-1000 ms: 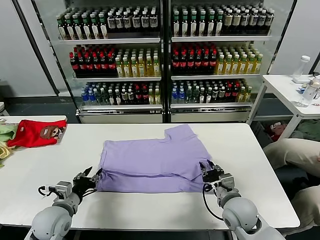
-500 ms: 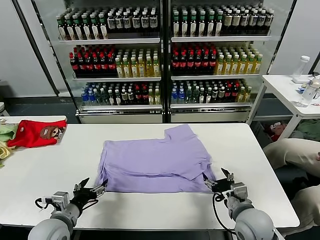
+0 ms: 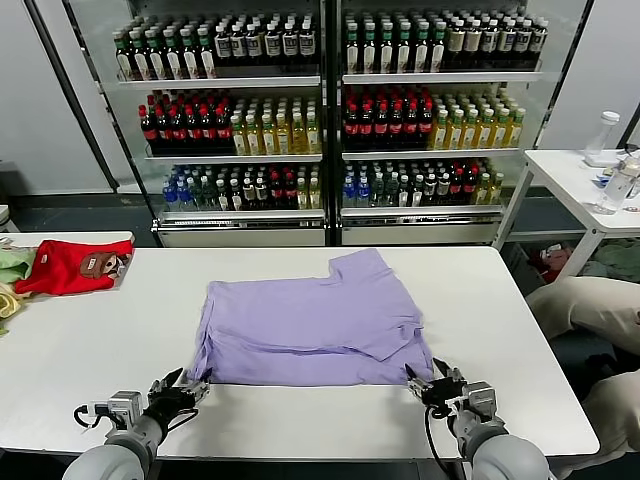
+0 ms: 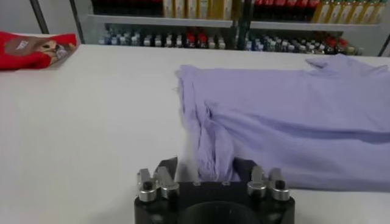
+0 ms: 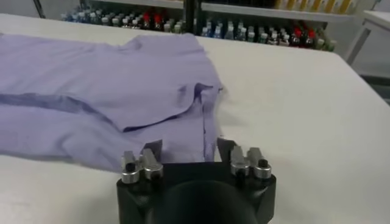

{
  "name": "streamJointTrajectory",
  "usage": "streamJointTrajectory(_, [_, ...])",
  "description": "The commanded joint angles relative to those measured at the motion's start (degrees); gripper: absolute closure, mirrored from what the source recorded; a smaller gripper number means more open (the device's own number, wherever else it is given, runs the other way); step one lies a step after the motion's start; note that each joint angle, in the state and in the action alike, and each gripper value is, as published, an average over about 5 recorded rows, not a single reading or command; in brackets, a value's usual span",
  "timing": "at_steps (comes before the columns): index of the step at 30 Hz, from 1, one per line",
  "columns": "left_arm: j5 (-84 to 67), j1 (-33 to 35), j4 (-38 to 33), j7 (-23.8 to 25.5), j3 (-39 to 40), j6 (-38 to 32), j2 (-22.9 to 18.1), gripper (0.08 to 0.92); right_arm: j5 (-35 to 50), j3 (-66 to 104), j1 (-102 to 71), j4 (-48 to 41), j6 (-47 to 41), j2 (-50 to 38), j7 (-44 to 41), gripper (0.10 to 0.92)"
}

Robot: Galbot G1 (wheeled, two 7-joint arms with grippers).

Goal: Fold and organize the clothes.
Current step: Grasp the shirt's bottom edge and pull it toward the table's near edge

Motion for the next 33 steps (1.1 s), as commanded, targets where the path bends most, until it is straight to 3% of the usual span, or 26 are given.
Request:
streamJointTrajectory(1, [0.46, 0.28, -0.07, -0.49, 0.32, 0.66, -0.57, 0.562, 1.44, -0.14, -0.93, 0.39, -0.29, 0.11, 0.2, 0.611])
streamJointTrajectory(8, [0.41, -0.16, -0.21, 0.04, 0.3, 0.29, -0.69, 0.762, 1.74, 1.81, -1.82, 1.51, -0.23, -0.07, 0.01, 0.816])
streamJointTrajectory(13, [-0.74, 2.31, -3.72, 0.12, -0.82, -0.12, 0.16, 0.888, 2.84, 5.18, -5.65, 5.69, -0.57, -1.27, -0.05, 0.901])
streamJointTrajectory(24, [-2.91, 15.39, -14.59, 0.29, -5.56, -1.34, 4.46, 0.909, -1.8, 9.81, -21.6, 17.98, -0.55, -1.07, -1.32, 0.909])
streamJointTrajectory(33, [0.39, 20.14, -12.55, 0.38, -7.58, -3.17, 5.19, 0.909, -6.28, 10.3, -27.16, 19.56, -0.15, 1.22, -1.56, 0.909])
